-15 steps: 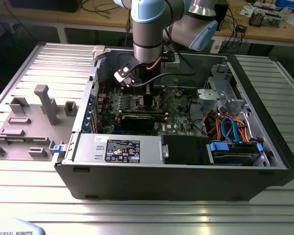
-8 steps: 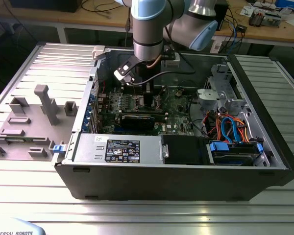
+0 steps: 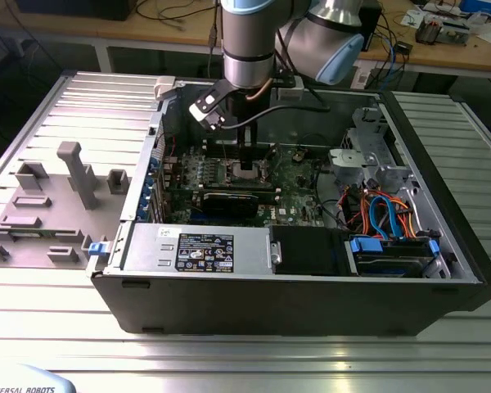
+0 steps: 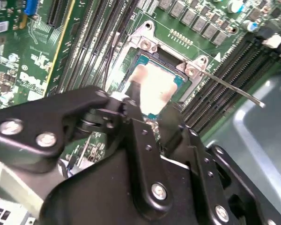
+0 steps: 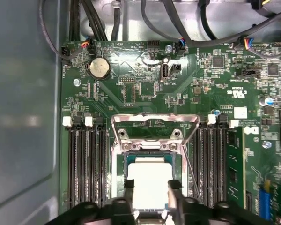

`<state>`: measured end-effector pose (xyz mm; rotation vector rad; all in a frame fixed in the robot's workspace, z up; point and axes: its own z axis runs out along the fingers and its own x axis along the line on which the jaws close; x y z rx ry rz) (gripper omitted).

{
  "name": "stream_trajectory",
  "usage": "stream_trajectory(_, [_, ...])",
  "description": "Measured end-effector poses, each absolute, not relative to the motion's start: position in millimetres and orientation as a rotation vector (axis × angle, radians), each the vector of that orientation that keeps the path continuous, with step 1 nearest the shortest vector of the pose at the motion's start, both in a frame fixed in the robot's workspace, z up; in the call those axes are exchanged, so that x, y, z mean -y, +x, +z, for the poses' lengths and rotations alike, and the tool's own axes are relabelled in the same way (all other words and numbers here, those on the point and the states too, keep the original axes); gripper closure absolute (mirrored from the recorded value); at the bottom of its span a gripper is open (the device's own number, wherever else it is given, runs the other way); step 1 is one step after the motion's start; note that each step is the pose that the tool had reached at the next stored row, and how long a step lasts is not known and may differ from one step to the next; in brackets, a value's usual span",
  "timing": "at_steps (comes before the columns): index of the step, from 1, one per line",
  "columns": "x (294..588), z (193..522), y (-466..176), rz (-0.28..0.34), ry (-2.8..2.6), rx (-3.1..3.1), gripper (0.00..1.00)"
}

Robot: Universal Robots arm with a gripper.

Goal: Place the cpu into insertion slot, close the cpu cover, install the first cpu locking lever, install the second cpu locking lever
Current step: 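Place the cpu into insertion slot, then close the cpu cover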

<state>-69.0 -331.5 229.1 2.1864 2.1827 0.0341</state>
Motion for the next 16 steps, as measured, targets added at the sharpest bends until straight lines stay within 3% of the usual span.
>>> stream_trajectory(3, [331.4, 229.8, -68.9, 0.030, 2.189, -2.184, 0.71])
stream_trajectory(4, [331.5, 229.9, -68.9, 0.030, 2.189, -2.184, 0.83])
stream_trajectory(5, [331.5, 229.9, -68.9, 0.030, 2.189, -2.185, 0.89])
stream_trajectory(16, [331.5, 229.9, -68.9, 0.029, 2.189, -2.185, 0.89])
